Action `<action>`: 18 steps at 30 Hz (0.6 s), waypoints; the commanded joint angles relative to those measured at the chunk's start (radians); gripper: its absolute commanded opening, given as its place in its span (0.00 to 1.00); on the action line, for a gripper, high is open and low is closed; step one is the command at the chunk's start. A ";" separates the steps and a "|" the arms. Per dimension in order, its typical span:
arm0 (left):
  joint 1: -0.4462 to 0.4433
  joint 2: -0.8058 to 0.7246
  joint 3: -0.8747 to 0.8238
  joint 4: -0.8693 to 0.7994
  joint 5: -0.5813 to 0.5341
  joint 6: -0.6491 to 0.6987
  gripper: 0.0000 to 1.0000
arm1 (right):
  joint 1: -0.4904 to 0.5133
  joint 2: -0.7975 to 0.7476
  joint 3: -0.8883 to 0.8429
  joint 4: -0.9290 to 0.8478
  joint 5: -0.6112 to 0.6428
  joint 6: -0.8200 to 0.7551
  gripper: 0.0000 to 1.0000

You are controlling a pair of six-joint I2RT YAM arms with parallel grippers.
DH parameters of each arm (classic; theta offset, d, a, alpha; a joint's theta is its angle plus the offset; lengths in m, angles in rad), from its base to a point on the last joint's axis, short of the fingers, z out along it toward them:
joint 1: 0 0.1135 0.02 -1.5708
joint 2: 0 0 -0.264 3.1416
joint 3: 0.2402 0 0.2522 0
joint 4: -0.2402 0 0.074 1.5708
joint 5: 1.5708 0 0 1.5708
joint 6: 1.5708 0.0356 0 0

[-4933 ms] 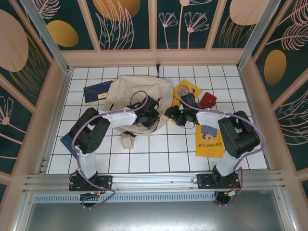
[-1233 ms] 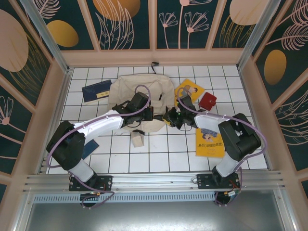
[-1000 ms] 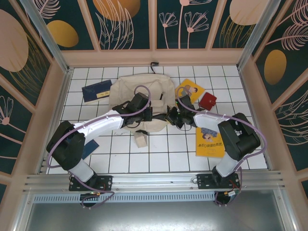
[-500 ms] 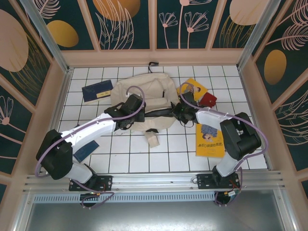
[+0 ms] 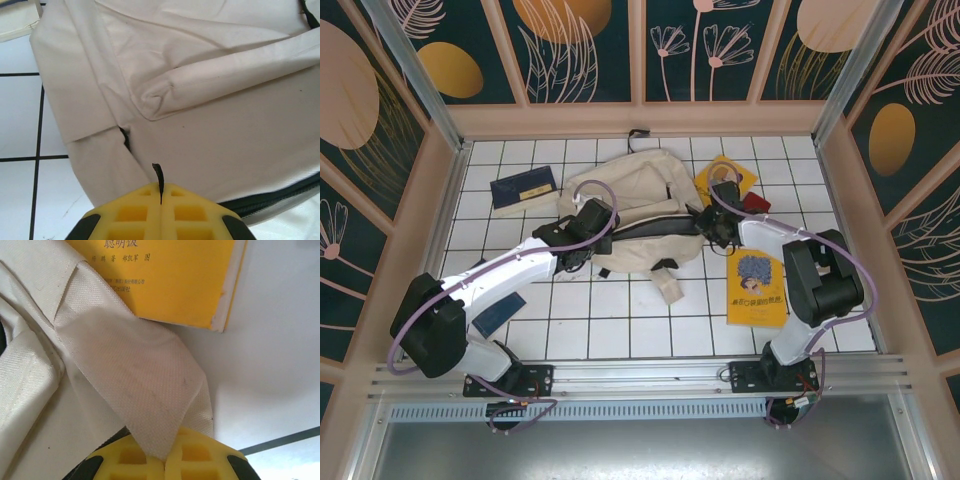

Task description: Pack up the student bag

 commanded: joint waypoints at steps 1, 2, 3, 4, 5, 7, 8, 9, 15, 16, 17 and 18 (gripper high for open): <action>0.012 -0.013 -0.011 0.008 0.000 0.000 0.00 | -0.024 0.000 0.027 -0.017 0.005 -0.081 0.11; 0.012 -0.010 -0.014 0.029 0.022 0.006 0.00 | -0.022 -0.017 0.026 -0.009 -0.035 -0.095 0.16; 0.011 -0.008 -0.018 0.056 0.046 0.013 0.00 | -0.018 -0.043 0.021 -0.002 -0.076 -0.105 0.24; 0.011 -0.006 -0.022 0.083 0.069 0.019 0.00 | -0.014 -0.072 0.018 -0.007 -0.102 -0.115 0.29; 0.011 -0.004 -0.025 0.101 0.085 0.025 0.00 | -0.012 -0.104 0.012 -0.013 -0.119 -0.119 0.33; 0.011 0.005 -0.022 0.131 0.111 0.034 0.00 | -0.014 -0.182 -0.009 -0.032 -0.153 -0.119 0.40; 0.011 0.010 -0.020 0.138 0.119 0.038 0.00 | -0.013 -0.221 -0.023 -0.040 -0.170 -0.114 0.43; 0.012 0.015 -0.017 0.143 0.125 0.041 0.00 | -0.014 -0.258 -0.040 -0.044 -0.195 -0.108 0.46; 0.011 0.012 -0.019 0.175 0.149 0.061 0.00 | 0.042 -0.431 -0.113 0.050 -0.363 0.000 0.64; 0.011 0.010 -0.020 0.182 0.151 0.061 0.00 | 0.059 -0.437 -0.110 0.057 -0.369 0.023 0.65; 0.011 0.008 -0.022 0.186 0.153 0.063 0.00 | 0.079 -0.439 -0.106 0.062 -0.366 0.060 0.66; 0.011 0.006 -0.021 0.189 0.155 0.066 0.00 | 0.103 -0.439 -0.109 0.080 -0.366 0.103 0.67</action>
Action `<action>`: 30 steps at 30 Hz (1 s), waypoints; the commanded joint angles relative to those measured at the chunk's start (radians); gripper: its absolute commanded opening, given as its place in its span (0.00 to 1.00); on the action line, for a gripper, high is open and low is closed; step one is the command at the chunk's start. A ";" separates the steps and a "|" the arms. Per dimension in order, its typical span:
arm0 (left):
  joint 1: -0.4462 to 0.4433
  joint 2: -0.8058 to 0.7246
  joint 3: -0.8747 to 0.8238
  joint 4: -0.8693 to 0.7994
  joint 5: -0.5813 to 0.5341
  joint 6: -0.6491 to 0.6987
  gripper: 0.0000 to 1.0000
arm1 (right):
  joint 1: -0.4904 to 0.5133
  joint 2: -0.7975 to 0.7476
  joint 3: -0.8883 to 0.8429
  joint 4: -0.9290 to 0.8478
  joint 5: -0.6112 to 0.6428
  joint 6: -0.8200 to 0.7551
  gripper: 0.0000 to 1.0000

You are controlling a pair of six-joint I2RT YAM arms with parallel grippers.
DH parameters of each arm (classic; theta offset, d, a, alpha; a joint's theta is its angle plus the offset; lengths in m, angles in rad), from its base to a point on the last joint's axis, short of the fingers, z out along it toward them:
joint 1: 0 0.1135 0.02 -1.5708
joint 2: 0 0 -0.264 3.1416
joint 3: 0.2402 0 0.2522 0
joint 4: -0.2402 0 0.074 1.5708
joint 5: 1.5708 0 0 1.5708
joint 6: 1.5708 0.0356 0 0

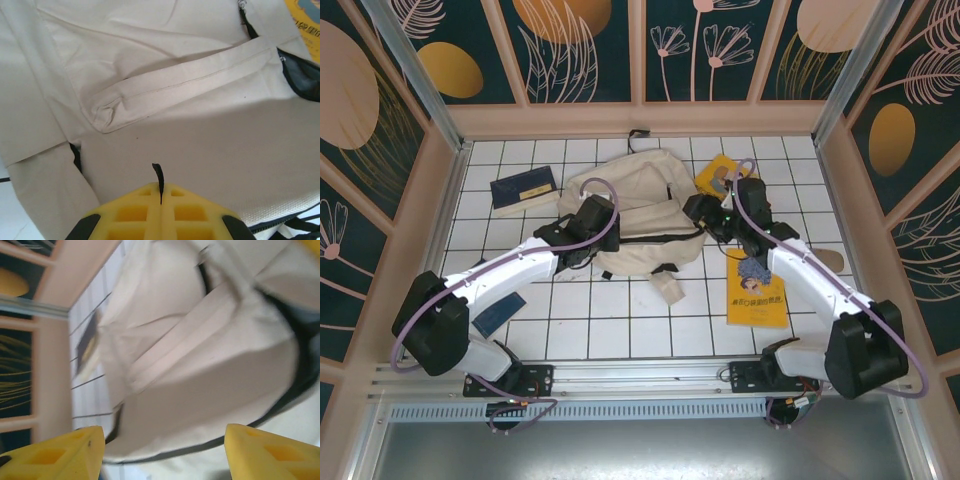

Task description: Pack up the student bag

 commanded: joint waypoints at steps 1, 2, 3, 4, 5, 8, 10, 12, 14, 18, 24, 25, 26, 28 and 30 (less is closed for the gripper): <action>0.005 -0.008 -0.007 0.053 0.018 0.036 0.00 | 0.073 -0.002 -0.022 0.080 -0.063 0.147 0.67; 0.005 -0.009 -0.007 0.053 0.018 0.036 0.00 | 0.098 0.005 -0.031 0.109 -0.058 0.197 0.68; 0.005 -0.012 -0.007 0.056 0.019 0.038 0.00 | 0.121 0.016 -0.037 0.142 -0.060 0.246 0.68; 0.006 -0.013 -0.008 0.058 0.020 0.039 0.00 | 0.137 0.029 -0.039 0.173 -0.066 0.282 0.68; 0.006 -0.016 -0.008 0.060 0.024 0.042 0.00 | 0.142 0.043 -0.038 0.194 -0.064 0.315 0.68; 0.006 -0.023 -0.010 0.062 0.027 0.039 0.00 | 0.191 0.073 -0.035 0.245 -0.025 0.397 0.62; 0.005 -0.028 -0.015 0.069 0.034 0.036 0.00 | 0.214 0.079 -0.051 0.296 0.019 0.434 0.62; 0.005 -0.027 -0.017 0.079 0.048 0.035 0.00 | 0.224 0.104 -0.044 0.292 0.035 0.462 0.61; 0.006 -0.020 -0.014 0.084 0.057 0.033 0.00 | 0.225 0.126 -0.033 0.265 0.035 0.489 0.60; 0.005 -0.007 -0.005 0.091 0.070 0.030 0.00 | 0.235 0.121 -0.056 0.207 0.084 0.552 0.60; 0.005 0.005 0.004 0.089 0.060 0.024 0.00 | 0.235 0.013 -0.130 0.090 0.235 0.605 0.62; 0.005 0.005 0.003 0.090 0.059 0.023 0.00 | 0.234 0.001 -0.137 0.081 0.250 0.609 0.64; 0.005 0.005 0.005 0.088 0.059 0.024 0.00 | 0.230 -0.007 -0.144 0.080 0.255 0.612 0.64; 0.005 0.004 0.006 0.085 0.066 0.024 0.00 | 0.222 0.001 -0.148 0.093 0.233 0.611 0.66; 0.005 0.003 0.009 0.082 0.068 0.024 0.00 | 0.216 0.030 -0.140 0.113 0.198 0.601 0.67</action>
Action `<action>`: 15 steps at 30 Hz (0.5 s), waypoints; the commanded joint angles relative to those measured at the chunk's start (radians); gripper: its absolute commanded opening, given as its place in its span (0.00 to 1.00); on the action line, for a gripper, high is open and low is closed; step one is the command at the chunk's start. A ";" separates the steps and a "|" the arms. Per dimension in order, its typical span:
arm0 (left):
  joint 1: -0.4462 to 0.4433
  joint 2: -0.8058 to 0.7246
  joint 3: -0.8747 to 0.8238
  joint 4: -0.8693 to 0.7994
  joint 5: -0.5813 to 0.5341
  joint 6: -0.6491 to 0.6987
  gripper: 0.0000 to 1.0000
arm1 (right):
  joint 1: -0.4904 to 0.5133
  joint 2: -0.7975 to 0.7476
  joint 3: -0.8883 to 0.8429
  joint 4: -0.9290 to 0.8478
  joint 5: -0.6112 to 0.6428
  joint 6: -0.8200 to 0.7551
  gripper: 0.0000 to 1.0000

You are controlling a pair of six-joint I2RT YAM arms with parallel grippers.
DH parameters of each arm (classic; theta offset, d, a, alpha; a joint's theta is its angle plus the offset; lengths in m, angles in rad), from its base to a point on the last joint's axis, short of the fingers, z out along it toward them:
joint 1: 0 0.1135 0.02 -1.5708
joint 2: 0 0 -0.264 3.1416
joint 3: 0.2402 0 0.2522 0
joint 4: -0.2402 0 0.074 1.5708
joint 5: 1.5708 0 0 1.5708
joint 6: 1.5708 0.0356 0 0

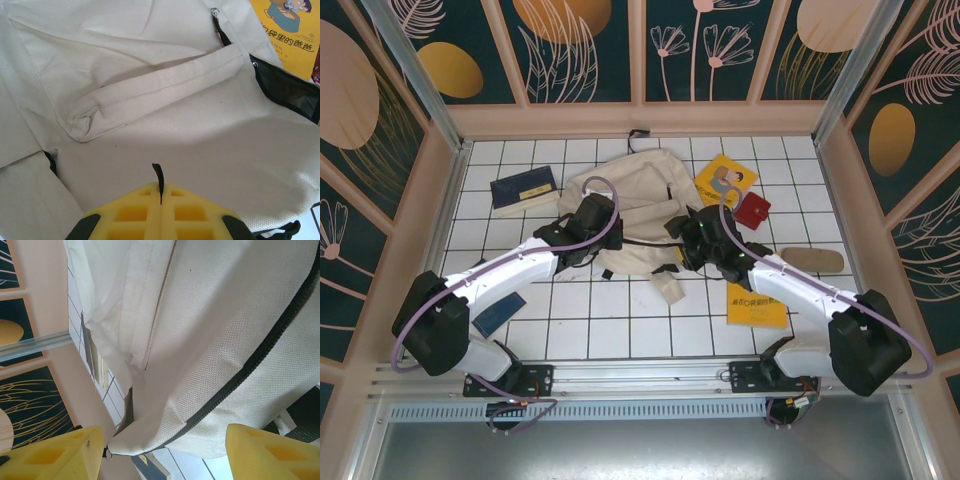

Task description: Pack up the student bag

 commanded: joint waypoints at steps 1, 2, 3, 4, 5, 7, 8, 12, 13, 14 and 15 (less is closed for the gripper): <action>0.004 0.003 0.015 0.025 0.016 0.010 0.00 | -0.010 0.026 0.005 0.002 -0.005 0.015 0.68; 0.004 -0.001 0.016 0.025 0.017 0.010 0.00 | -0.010 0.043 0.012 0.018 -0.019 0.014 0.68; 0.004 -0.002 0.014 0.025 0.020 0.010 0.00 | -0.011 0.058 0.018 0.029 -0.031 0.012 0.68; 0.005 -0.004 0.013 0.027 0.021 0.010 0.00 | -0.011 0.071 0.025 0.040 -0.039 0.013 0.68; 0.004 -0.004 0.013 0.028 0.023 0.008 0.00 | -0.013 0.085 0.033 0.051 -0.046 0.011 0.68; 0.005 -0.005 0.012 0.028 0.025 0.008 0.00 | -0.015 0.108 0.052 0.063 -0.050 0.005 0.66; 0.004 -0.005 0.013 0.028 0.026 0.008 0.00 | -0.017 0.119 0.062 0.076 -0.053 -0.002 0.63; 0.005 -0.010 0.010 0.022 0.019 0.008 0.00 | -0.022 0.149 0.094 0.100 -0.055 -0.032 0.51; 0.005 -0.011 0.009 0.019 0.018 0.008 0.00 | -0.022 0.149 0.100 0.098 -0.052 -0.036 0.50; 0.004 -0.013 0.008 0.018 0.015 0.008 0.00 | -0.022 0.151 0.102 0.102 -0.051 -0.039 0.47; 0.004 -0.016 0.006 0.018 0.014 0.008 0.00 | -0.023 0.150 0.101 0.109 -0.050 -0.041 0.45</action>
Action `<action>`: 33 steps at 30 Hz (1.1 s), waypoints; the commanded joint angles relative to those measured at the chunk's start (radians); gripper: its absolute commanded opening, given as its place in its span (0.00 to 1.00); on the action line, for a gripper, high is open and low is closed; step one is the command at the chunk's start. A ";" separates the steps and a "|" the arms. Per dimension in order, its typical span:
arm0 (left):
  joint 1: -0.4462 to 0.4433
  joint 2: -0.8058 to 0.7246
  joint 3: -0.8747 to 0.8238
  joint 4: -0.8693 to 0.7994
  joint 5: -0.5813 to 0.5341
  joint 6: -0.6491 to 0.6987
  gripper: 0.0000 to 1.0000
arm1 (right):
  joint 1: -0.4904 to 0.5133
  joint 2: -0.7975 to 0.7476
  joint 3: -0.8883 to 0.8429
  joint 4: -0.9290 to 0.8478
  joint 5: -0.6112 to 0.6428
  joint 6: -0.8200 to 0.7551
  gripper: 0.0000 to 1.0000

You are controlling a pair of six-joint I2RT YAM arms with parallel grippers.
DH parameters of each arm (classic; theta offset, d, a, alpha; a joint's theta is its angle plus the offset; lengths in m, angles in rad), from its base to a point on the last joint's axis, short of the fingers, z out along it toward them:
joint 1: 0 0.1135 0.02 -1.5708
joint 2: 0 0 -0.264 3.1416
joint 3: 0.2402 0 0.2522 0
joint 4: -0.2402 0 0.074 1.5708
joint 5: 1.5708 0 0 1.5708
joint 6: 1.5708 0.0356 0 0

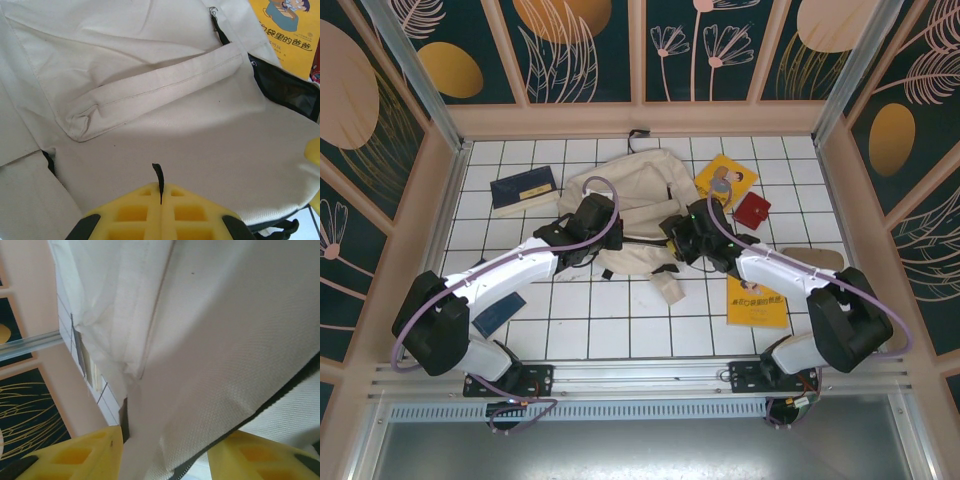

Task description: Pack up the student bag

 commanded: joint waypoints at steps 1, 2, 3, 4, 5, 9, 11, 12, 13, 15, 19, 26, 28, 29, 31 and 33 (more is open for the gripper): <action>0.005 -0.018 0.006 0.018 0.006 0.006 0.00 | -0.006 0.006 0.035 0.053 -0.011 -0.022 0.44; 0.004 -0.018 0.004 0.018 0.007 0.008 0.00 | -0.006 0.010 0.033 0.059 -0.015 -0.021 0.44; 0.004 -0.019 0.002 0.018 0.007 0.006 0.00 | -0.007 0.014 0.030 0.067 -0.023 -0.017 0.43; 0.004 -0.020 0.002 0.019 0.007 0.007 0.00 | -0.006 0.022 0.027 0.083 -0.037 -0.010 0.42; 0.004 -0.019 0.002 0.018 0.007 0.007 0.00 | -0.005 0.032 0.022 0.103 -0.057 0.000 0.40; 0.005 -0.018 -0.001 0.024 0.002 0.005 0.00 | 0.005 0.076 0.028 0.145 -0.130 0.052 0.35; 0.004 -0.018 -0.001 0.024 -0.007 0.000 0.00 | 0.012 0.094 0.037 0.148 -0.150 0.069 0.35; 0.004 -0.018 -0.002 0.024 -0.011 -0.001 0.00 | 0.012 0.100 0.038 0.142 -0.156 0.077 0.35; 0.004 -0.018 -0.004 0.024 -0.018 -0.003 0.00 | 0.011 0.104 0.038 0.133 -0.161 0.087 0.35; 0.005 -0.023 -0.008 0.025 -0.028 -0.004 0.00 | 0.012 0.107 0.038 0.115 -0.158 0.089 0.31; 0.004 -0.041 -0.023 0.014 -0.089 -0.017 0.00 | 0.012 0.096 0.024 0.084 -0.126 0.081 0.17; 0.007 -0.035 -0.044 -0.050 -0.194 -0.026 0.00 | 0.013 0.086 -0.008 0.006 -0.107 0.011 0.00; 0.008 -0.020 -0.035 -0.059 -0.207 -0.020 0.00 | 0.014 0.088 -0.029 -0.005 -0.112 0.004 0.00; 0.012 -0.010 -0.035 -0.061 -0.217 -0.016 0.00 | 0.015 0.087 -0.043 -0.012 -0.117 0.001 0.00; 0.021 0.010 -0.003 -0.062 -0.228 -0.004 0.00 | 0.015 0.081 -0.073 -0.014 -0.121 0.000 0.00; 0.028 0.029 0.013 -0.056 -0.234 0.017 0.00 | 0.015 0.078 -0.094 -0.026 -0.124 -0.007 0.00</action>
